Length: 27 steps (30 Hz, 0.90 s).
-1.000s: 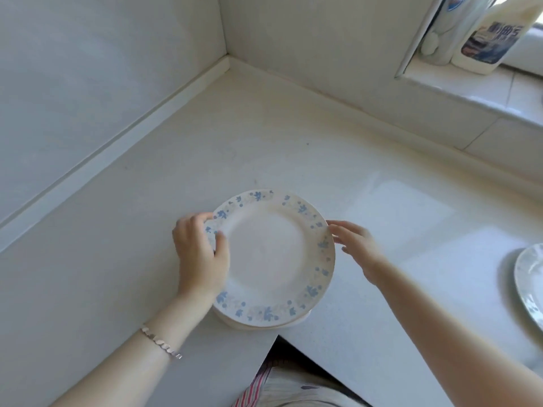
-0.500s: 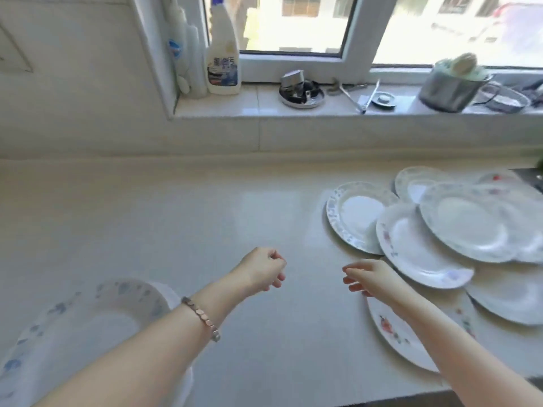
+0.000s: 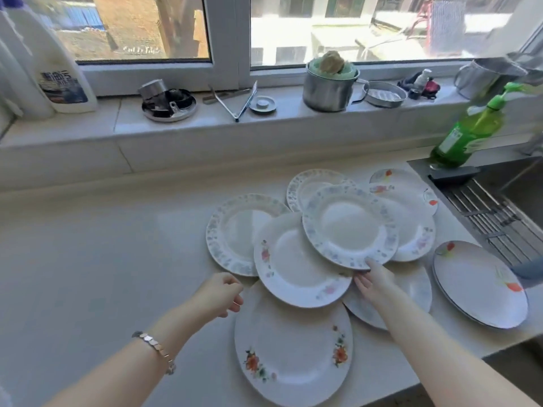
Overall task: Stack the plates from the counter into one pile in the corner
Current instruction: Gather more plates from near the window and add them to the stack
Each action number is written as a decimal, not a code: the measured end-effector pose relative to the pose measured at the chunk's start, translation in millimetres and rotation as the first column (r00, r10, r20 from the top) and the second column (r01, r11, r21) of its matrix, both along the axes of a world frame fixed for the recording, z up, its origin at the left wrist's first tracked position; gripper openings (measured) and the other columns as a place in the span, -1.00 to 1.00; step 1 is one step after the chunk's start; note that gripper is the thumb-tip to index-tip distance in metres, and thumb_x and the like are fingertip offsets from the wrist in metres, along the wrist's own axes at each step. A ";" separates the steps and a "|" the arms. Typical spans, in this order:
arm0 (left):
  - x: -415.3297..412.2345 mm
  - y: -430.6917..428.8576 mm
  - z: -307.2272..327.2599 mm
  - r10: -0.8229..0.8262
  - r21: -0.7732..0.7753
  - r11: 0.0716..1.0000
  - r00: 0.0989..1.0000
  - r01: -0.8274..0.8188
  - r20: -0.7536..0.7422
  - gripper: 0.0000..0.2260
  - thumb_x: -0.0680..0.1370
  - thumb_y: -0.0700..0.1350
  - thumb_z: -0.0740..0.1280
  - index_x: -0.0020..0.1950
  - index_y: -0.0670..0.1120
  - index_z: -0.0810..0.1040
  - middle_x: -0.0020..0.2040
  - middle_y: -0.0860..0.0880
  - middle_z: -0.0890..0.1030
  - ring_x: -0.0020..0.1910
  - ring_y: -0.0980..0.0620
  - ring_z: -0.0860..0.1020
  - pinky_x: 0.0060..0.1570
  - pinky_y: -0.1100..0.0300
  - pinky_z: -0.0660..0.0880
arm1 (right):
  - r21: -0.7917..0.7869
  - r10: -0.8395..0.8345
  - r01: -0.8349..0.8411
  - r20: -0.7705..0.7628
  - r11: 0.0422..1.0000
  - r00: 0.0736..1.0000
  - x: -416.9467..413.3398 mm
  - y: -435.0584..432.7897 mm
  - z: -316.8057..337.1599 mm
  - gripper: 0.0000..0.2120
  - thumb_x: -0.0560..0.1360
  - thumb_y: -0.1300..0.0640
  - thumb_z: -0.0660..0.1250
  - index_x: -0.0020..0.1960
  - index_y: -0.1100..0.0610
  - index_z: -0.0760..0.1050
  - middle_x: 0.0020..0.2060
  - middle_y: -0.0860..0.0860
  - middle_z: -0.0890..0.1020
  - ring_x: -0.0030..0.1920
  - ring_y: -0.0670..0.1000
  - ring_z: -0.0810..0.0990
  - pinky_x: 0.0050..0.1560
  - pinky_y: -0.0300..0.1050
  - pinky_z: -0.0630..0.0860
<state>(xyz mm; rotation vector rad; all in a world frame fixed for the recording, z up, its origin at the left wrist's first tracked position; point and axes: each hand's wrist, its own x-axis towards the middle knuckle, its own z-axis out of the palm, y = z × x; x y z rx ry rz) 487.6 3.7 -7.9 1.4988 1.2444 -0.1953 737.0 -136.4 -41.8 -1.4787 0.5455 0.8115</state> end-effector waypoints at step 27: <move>72.1 -2.4 -36.9 0.582 0.010 0.805 0.791 -0.594 0.188 -0.79 0.54 -0.30 0.19 -0.29 -0.13 0.31 -0.14 -0.28 0.52 -0.17 -0.19 0.56 -0.24 -0.03 0.56 | 0.548 0.149 -0.099 -0.048 0.831 0.988 46.6 -27.9 -24.7 -0.56 -0.08 0.12 0.62 -0.19 0.04 0.71 -0.12 0.01 0.73 -0.16 -0.03 0.71 -0.28 -0.12 0.64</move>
